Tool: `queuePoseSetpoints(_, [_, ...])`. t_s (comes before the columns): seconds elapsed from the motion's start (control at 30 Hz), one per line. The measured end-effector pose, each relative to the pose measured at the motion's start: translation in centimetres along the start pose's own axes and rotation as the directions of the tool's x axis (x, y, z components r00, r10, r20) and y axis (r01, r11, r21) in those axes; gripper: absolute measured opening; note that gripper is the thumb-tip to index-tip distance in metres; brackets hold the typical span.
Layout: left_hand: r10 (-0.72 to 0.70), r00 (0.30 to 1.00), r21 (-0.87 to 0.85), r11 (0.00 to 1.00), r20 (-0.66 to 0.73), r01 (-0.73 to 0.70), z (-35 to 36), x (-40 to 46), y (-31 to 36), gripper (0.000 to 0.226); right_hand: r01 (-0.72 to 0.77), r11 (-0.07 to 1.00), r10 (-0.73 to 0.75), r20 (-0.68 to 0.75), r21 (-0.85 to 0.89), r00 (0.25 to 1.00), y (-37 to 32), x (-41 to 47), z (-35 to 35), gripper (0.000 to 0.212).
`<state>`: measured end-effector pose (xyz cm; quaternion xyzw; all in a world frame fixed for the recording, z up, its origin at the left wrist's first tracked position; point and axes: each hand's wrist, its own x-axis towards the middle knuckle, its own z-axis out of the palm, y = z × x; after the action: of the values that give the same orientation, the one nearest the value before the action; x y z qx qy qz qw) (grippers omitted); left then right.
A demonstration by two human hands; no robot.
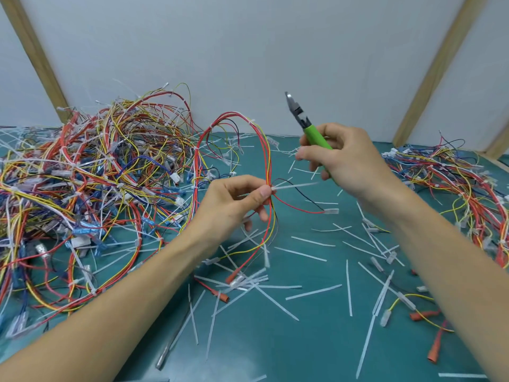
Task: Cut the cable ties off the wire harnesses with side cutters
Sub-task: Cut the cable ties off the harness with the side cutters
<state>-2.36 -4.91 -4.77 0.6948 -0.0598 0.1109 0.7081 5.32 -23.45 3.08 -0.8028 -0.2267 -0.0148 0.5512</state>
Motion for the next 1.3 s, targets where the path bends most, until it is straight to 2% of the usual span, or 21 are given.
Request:
queuePoseSetpoints(0.1, [-0.032, 0.999, -0.13, 0.991, 0.006, 0.032, -0.2, 0.2, 0.1, 0.014, -0.04, 0.999, 0.04, 0.032, 0.02, 0.999, -0.3, 0.3, -0.9, 0.005])
queuePoseSetpoints(0.17, [-0.048, 0.999, -0.21, 0.977, -0.01, 0.045, -0.4, 0.3, 0.2, 0.012, -0.04, 0.998, 0.039, 0.03, 0.042, 0.999, -0.6, 0.3, -1.3, 0.014])
queuePoseSetpoints(0.23, [-0.064, 0.997, -0.26, 0.964, -0.041, 0.052, -0.6, 0.4, 0.2, 0.013, -0.005, 1.0, 0.005, 0.0, 0.021, 1.0, -0.9, 0.2, -1.4, 0.021])
queuePoseSetpoints(0.33, [-0.08, 0.99, -0.285, 0.957, -0.116, 0.044, -0.7, 0.6, 0.2, 0.009, 0.074, 0.997, -0.075, -0.044, -0.018, 0.996, -1.3, -0.1, -1.5, 0.021])
queuePoseSetpoints(0.47, [-0.103, 0.965, -0.319, 0.947, -0.241, 0.021, -0.8, 0.7, 0.3, 0.007, 0.028, 0.999, -0.033, 0.136, 0.04, 0.99, -1.9, -0.6, -1.2, 0.011])
queuePoseSetpoints(0.53, [-0.105, 0.958, -0.341, 0.94, -0.267, 0.008, -0.7, 0.7, 0.5, 0.008, 0.004, 0.999, -0.011, 0.173, 0.043, 0.985, -1.7, -0.9, -0.3, 0.006])
queuePoseSetpoints(0.7, [-0.037, 0.981, -0.254, 0.967, -0.191, -0.013, 0.3, 0.3, 0.7, 0.008, -0.018, 1.0, 0.015, 0.149, 0.023, 0.989, -0.7, -1.5, 2.2, 0.009])
queuePoseSetpoints(0.9, [-0.003, 0.993, -0.116, 0.993, -0.122, -0.011, 0.8, -0.1, 0.8, 0.011, 0.07, 0.998, -0.07, 0.059, -0.003, 0.996, -0.1, -1.9, 3.4, 0.016])
queuePoseSetpoints(1.1, [0.02, 0.978, -0.009, 1.0, -0.21, -0.022, 0.8, -0.1, 1.0, 0.024, 0.133, 0.984, -0.121, 0.102, -0.12, 0.987, 0.0, -2.1, 3.7, 0.024])
queuePoseSetpoints(1.3, [0.061, 0.94, 0.044, 0.998, -0.337, -0.049, 1.3, -0.2, 1.0, 0.024, 0.139, 0.983, -0.139, 0.002, -0.117, 0.99, 0.3, -2.3, 4.3, 0.022])
